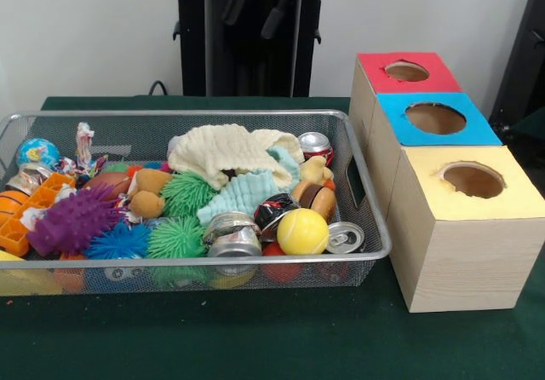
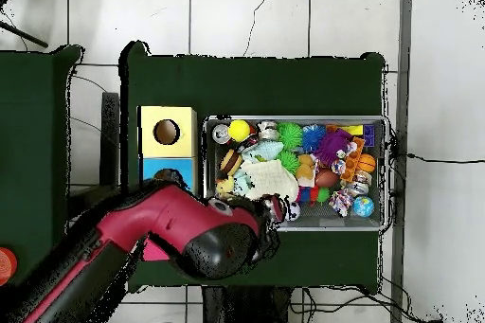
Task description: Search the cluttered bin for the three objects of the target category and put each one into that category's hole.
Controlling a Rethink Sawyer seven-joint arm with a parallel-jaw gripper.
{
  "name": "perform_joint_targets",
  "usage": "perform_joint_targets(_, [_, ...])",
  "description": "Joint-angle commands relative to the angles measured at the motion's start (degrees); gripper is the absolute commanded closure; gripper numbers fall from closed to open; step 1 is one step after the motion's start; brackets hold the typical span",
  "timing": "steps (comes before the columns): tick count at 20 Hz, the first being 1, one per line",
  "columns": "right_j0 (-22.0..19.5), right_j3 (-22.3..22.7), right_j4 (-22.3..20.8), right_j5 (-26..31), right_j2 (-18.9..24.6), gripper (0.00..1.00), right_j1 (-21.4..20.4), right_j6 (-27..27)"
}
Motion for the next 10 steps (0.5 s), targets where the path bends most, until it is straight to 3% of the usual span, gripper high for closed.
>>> perform_joint_targets(1, [-2.3,5.1,7.1,8.7,16.2,0.0,-2.1,-20.5])
perform_joint_targets(5, [-2.4,6.0,8.6,12.8,19.1,0.0,-2.8,-21.9])
perform_joint_targets(10, [-4.0,7.1,11.6,19.6,23.4,0.0,-4.9,-28.2])
